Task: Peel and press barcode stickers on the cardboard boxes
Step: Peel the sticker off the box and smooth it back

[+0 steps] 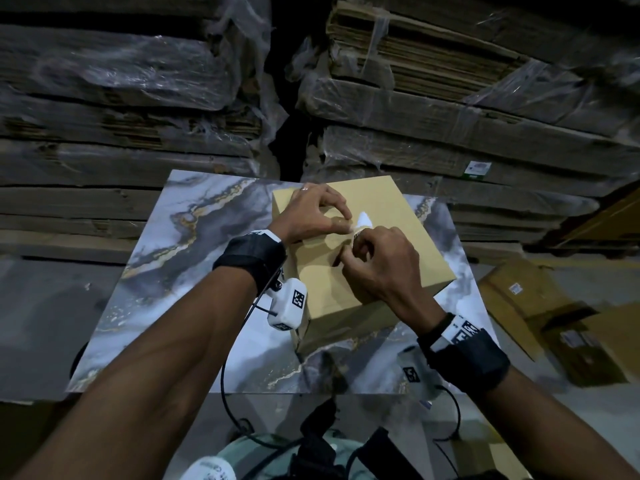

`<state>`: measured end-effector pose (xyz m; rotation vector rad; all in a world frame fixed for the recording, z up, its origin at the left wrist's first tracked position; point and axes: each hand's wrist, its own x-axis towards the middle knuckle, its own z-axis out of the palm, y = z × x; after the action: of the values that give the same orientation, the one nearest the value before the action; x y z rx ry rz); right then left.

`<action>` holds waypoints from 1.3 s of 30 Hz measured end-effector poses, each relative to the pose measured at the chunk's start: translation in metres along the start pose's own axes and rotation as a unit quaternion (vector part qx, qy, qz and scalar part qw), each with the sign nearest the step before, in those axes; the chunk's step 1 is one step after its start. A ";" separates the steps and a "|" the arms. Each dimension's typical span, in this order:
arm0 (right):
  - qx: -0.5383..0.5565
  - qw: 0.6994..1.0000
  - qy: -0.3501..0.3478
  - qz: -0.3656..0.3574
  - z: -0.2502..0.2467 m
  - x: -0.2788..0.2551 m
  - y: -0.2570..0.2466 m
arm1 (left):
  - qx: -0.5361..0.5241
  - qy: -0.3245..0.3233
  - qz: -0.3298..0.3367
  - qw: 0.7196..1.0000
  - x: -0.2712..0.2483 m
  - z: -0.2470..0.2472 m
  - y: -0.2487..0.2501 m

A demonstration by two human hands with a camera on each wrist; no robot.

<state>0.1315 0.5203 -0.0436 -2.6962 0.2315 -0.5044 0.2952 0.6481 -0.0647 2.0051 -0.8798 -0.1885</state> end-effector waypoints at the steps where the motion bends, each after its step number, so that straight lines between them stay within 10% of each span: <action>1: 0.003 1.000 -0.007 0.001 -0.003 0.002 0.001 | 0.000 0.000 -0.001 1.000 0.000 0.000 0.001; 14: 0.061 0.990 -0.124 0.015 -0.034 0.038 0.036 | -0.017 -0.001 -0.016 1.000 -0.004 -0.002 0.005; 31: 0.208 0.975 -0.034 0.066 -0.032 0.050 0.045 | -0.045 0.015 -0.005 0.999 -0.005 -0.008 0.005; 39: 0.310 0.948 0.014 0.067 -0.010 0.037 0.061 | 0.129 -0.036 -0.022 0.991 0.006 -0.007 0.000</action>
<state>0.1567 0.4526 -0.0481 -2.0477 0.2169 -0.4778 0.3027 0.6492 -0.0590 2.2726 -0.9448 -0.1807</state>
